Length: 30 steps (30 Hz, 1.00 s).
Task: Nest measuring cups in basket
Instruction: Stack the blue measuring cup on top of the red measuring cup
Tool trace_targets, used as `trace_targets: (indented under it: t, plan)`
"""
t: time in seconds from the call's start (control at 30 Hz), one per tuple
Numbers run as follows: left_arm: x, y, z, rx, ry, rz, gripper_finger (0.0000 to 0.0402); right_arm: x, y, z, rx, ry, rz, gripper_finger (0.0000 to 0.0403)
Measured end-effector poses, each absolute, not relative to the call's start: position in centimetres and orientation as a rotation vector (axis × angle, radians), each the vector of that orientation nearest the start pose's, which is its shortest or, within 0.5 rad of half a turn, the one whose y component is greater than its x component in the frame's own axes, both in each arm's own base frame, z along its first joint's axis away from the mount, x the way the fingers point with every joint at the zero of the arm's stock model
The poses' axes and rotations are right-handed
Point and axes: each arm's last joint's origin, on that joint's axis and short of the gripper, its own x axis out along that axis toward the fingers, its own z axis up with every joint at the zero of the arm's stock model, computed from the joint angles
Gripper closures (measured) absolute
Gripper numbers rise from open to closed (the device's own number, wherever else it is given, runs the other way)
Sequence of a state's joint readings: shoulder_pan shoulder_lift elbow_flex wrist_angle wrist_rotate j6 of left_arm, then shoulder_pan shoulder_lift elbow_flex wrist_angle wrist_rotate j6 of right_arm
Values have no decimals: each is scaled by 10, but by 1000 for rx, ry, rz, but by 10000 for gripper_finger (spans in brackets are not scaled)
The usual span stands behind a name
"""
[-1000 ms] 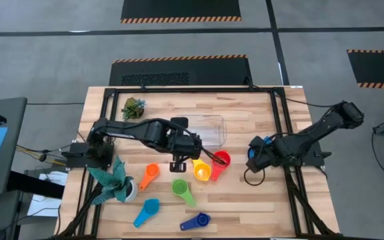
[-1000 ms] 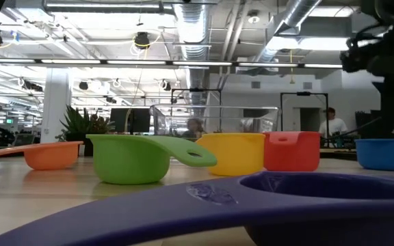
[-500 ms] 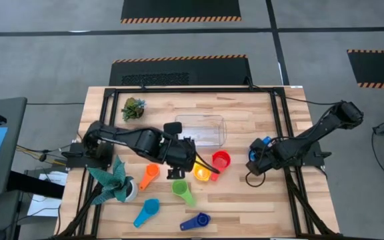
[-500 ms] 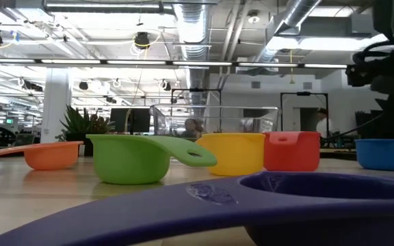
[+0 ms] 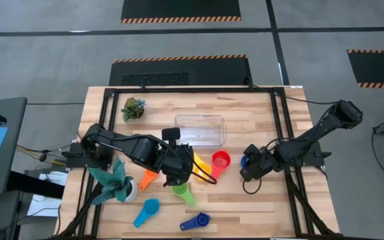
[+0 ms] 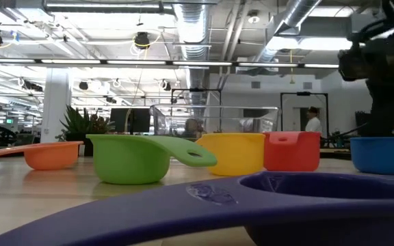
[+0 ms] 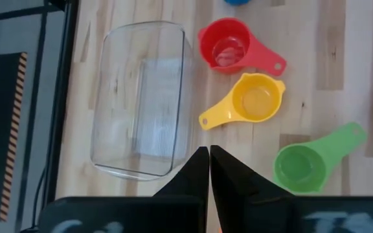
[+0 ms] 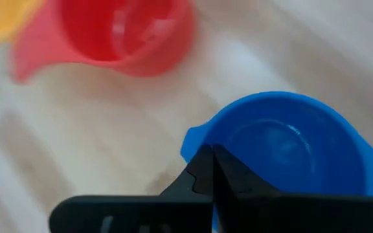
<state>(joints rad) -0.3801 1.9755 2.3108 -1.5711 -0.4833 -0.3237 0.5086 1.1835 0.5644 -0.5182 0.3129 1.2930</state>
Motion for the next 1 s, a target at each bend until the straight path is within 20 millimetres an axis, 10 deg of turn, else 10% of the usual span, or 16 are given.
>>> trace_targets:
  t: [0.43, 0.73, 1.0]
  plan:
    - [342, -132, 396, 228, 1062, 284, 401, 194, 116, 208, 821, 658, -181, 392]
    - [341, -135, 396, 228, 1052, 296, 401, 157, 84, 211, 483, 880, -686, 395]
    - [343, -131, 395, 269, 1032, 345, 401, 161, 63, 192, 420, 979, -779, 397]
